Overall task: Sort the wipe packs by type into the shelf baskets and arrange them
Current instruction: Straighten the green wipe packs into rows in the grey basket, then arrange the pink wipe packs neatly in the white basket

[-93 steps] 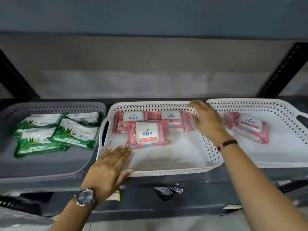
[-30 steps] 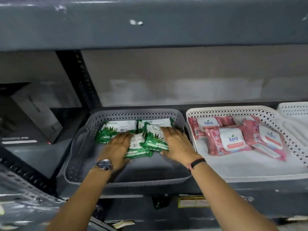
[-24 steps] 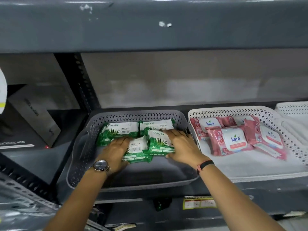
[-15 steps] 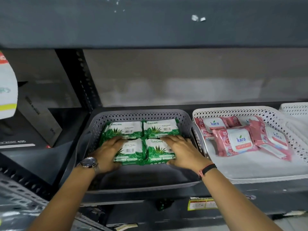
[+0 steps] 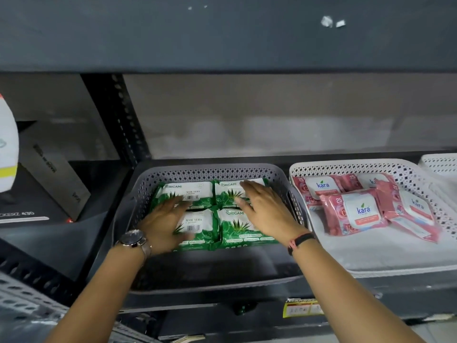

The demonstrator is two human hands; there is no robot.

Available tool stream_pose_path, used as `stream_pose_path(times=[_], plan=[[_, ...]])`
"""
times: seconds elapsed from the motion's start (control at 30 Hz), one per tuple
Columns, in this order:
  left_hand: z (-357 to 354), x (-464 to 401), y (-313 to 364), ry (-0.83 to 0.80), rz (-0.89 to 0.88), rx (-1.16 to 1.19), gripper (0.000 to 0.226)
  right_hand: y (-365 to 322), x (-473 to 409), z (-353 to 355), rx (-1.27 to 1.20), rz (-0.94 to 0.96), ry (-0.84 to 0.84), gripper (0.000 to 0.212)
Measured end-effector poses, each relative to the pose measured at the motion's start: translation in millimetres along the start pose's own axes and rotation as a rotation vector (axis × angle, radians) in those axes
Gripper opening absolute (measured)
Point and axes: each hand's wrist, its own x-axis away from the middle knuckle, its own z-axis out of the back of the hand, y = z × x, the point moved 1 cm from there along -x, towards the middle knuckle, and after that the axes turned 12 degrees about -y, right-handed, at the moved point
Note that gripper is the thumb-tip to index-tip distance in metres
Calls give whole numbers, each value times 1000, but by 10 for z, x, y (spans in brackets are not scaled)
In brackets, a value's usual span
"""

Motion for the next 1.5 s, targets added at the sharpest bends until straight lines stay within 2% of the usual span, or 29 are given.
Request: stream_pose_path(times=[0.1,0.23,0.33,0.7,0.87,0.97,1.07,1.13,1.2,1.27,1.33,1.43,1.5], plan=[[59,-156,155,154,17,67,57,-18,-224,-118,21,-85,-49,55],[-144,-431,157,79,149,59,58,14,-417,-275,111,-123,-119,57],[-243,-513,112,123,206,49,60,22,-480,-315,123,-95,-132,56],[-262,-520,132,107,200,54,54,62,-506,-393,102,-65,-107,58],[-183,-519,123,25,185,94,57,52,-467,-297,84,-54,-119,57],[-15,-516,212,35,166,84,52,71,-298,44,105,56,46,53],[251,-529,569,238,65,196,42,347,-9,598,-13,119,327,47],[394,-545,992,355,-53,250,37,704,276,922,-52,108,496,40],[463,-590,1526,397,-178,224,38,1159,611,1142,-56,17,556,31],[462,-709,2086,375,-296,160,44,1632,954,1263,-53,-97,478,31],[385,-891,2568,284,-354,77,59,2117,1232,1269,-18,-207,307,42],[204,-1104,3017,102,-309,-49,85,2670,1444,1139,47,-250,28,76],[61,-1211,3209,55,-251,-113,97,2888,1500,1033,13,-235,-97,101]])
